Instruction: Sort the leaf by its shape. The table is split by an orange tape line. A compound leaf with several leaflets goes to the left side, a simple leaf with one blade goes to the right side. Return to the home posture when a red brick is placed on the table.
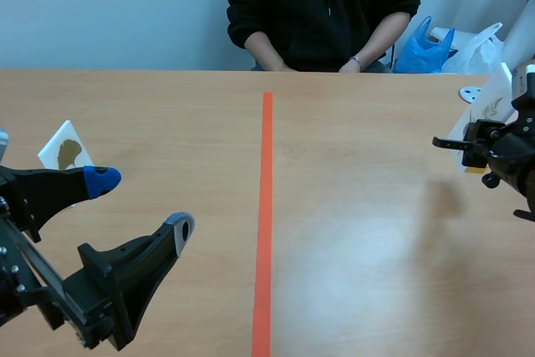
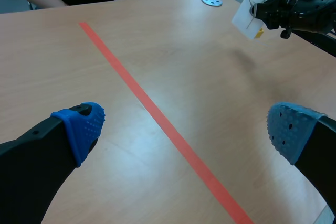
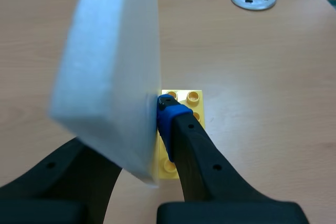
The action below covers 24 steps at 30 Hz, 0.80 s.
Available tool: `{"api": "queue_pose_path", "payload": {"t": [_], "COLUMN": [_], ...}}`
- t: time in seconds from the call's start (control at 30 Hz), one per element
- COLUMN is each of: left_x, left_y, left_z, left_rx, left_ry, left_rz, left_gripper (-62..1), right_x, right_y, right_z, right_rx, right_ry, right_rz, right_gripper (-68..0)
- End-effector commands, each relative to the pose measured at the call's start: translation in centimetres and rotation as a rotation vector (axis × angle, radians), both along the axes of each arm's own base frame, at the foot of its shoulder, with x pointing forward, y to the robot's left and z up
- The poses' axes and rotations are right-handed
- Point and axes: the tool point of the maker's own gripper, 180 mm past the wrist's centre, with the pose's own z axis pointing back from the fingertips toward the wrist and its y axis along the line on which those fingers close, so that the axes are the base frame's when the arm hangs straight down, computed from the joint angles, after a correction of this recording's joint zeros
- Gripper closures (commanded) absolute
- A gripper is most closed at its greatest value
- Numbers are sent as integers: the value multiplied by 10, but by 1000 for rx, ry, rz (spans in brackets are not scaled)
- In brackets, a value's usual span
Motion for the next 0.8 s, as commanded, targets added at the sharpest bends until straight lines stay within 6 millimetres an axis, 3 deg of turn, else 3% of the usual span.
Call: {"api": "queue_pose_path", "payload": {"t": [0.0,0.3,0.57,0.77], "left_x": [3,3,3,3], "left_y": [1,1,1,1], "left_z": [6,6,6,6], "left_rx": [-16,-16,-16,-16], "left_ry": [-21,-21,-21,-21], "left_rz": [9,9,9,9], "left_gripper": [-623,-623,-623,-623], "right_x": [12,12,11,13], "right_y": [-4,-11,-11,-8], "right_z": [17,-6,-9,-4], "right_rx": [-10,-3,-1,12], "right_ry": [-57,8,20,-8], "right_rz": [-1,-28,-28,-11], "right_gripper": [-20,-32,-192,-401]}}
